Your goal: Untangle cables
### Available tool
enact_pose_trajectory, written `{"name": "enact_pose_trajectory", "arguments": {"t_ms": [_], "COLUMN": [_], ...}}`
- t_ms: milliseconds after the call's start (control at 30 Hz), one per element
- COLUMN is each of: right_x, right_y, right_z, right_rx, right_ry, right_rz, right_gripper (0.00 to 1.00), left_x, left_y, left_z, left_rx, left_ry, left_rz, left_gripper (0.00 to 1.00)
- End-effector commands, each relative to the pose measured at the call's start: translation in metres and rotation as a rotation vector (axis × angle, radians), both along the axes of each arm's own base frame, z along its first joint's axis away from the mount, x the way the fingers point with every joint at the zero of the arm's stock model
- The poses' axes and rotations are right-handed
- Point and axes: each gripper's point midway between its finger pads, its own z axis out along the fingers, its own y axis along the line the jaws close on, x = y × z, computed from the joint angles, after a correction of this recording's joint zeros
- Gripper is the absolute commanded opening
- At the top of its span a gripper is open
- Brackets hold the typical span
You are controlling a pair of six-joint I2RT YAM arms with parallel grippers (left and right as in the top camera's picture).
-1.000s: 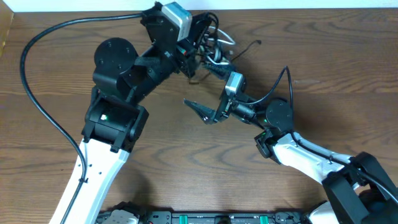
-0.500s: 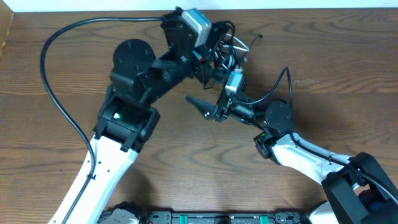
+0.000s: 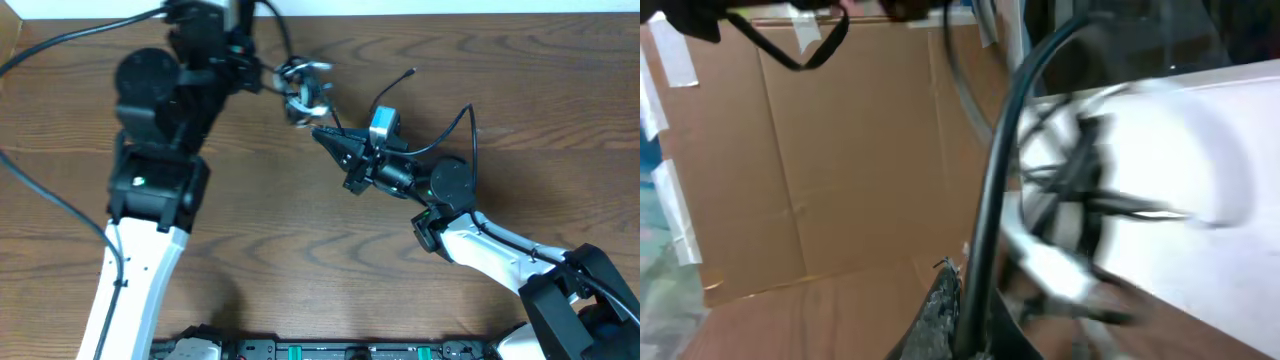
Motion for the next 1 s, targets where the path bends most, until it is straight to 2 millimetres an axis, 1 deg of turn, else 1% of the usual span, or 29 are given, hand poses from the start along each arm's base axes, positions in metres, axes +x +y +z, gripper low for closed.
{"name": "enact_pose_trajectory", "arguments": {"t_ms": [0, 33, 100, 133, 167, 200, 233, 267, 300, 333, 367, 467, 500, 567, 667, 800, 900, 967], "right_x": [0.006, 0.013, 0.03, 0.039, 0.05, 0.056, 0.064, 0.07, 0.074, 0.083, 0.086, 0.103, 0.108, 0.114, 0.115, 0.115, 0.114, 0.113], "right_y": [-0.012, -0.018, -0.034, -0.044, -0.057, -0.064, -0.076, -0.085, -0.09, -0.101, -0.105, -0.125, -0.132, -0.143, -0.143, -0.143, -0.138, -0.133], "right_z": [0.009, 0.007, 0.001, -0.003, -0.005, -0.006, -0.005, -0.003, -0.003, -0.002, -0.002, 0.0, 0.0, 0.001, 0.001, 0.0, -0.005, -0.012], "right_rx": [0.016, 0.01, -0.01, -0.026, -0.037, -0.039, -0.039, -0.038, -0.039, -0.039, -0.035, -0.004, 0.009, 0.027, 0.01, -0.021, -0.047, -0.078], "right_ry": [0.005, 0.015, 0.032, 0.033, 0.028, 0.024, 0.013, 0.004, -0.002, -0.01, -0.008, 0.018, 0.026, 0.036, 0.015, -0.011, -0.011, -0.009], "right_rz": [-0.002, -0.023, -0.079, -0.116, -0.163, -0.188, -0.234, -0.269, -0.295, -0.355, -0.381, -0.513, -0.561, -0.628, -0.642, -0.652, -0.631, -0.605], "right_gripper": [0.01, 0.01, 0.01, 0.01, 0.01, 0.01, 0.01, 0.01, 0.01, 0.01, 0.01, 0.01, 0.01, 0.01, 0.01, 0.01, 0.01, 0.01], "left_x": [-0.014, -0.018, -0.029, -0.037, -0.049, -0.058, -0.072, -0.083, -0.091, -0.102, -0.116, -0.142, -0.153, -0.171, -0.185, -0.211, -0.222, -0.231], "left_y": [0.026, 0.029, 0.029, 0.021, 0.008, -0.002, -0.017, -0.031, -0.038, -0.05, -0.061, -0.078, -0.086, -0.1, -0.115, -0.138, -0.147, -0.149], "left_z": [0.008, 0.001, -0.007, -0.011, -0.014, -0.016, -0.018, -0.019, -0.018, -0.017, -0.014, -0.005, -0.002, 0.001, 0.001, 0.005, 0.019, 0.037], "left_rx": [0.084, 0.128, 0.172, 0.189, 0.205, 0.21, 0.205, 0.191, 0.181, 0.166, 0.151, 0.13, 0.127, 0.123, 0.121, 0.126, 0.14, 0.112], "left_ry": [-0.017, 0.003, 0.038, 0.051, 0.057, 0.061, 0.064, 0.064, 0.061, 0.053, 0.038, -0.015, -0.041, -0.063, -0.067, -0.105, -0.202, -0.257], "left_rz": [0.047, 0.049, 0.035, -0.016, -0.105, -0.176, -0.286, -0.387, -0.448, -0.544, -0.649, -0.843, -0.917, -1.019, -1.086, -1.196, -1.235, -1.26], "left_gripper": [0.08, 0.08, 0.08, 0.08, 0.08, 0.07, 0.07, 0.07, 0.08, 0.07, 0.08, 0.08, 0.08, 0.08, 0.08, 0.08, 0.07, 0.08]}}
